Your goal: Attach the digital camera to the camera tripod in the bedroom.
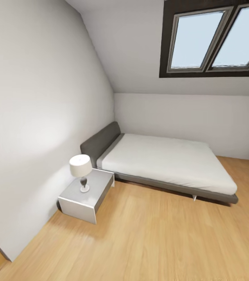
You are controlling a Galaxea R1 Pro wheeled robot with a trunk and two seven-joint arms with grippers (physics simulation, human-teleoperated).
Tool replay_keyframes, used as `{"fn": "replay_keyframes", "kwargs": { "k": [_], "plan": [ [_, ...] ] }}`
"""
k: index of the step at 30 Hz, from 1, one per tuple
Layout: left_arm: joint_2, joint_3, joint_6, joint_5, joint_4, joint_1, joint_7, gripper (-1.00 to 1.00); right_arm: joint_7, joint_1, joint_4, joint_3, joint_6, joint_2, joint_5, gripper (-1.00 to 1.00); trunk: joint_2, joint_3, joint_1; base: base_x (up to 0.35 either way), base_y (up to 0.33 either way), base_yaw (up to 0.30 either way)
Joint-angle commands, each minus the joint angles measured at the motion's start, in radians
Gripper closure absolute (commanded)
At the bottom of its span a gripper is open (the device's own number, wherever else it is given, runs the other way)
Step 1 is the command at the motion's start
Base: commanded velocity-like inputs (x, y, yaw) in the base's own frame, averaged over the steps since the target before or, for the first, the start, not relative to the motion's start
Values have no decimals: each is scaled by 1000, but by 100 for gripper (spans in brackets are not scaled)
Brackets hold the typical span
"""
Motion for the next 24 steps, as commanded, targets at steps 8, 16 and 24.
{"fn": "replay_keyframes", "kwargs": {
  "k": [8,16,24],
  "plan": [
    [-3,-10,-2,3,-1,0,5,100,2,-2,3,-8,-6,0,10,-100,-2,-2,1,8,0,-283],
    [-6,-14,2,-3,-2,0,6,100,2,-2,3,-7,-9,-2,10,-100,-2,-2,1,218,-46,-151],
    [-5,-14,5,-4,-2,0,6,100,2,-2,3,-6,-11,-2,11,-100,-2,-2,1,305,-170,-12]
  ]
}}
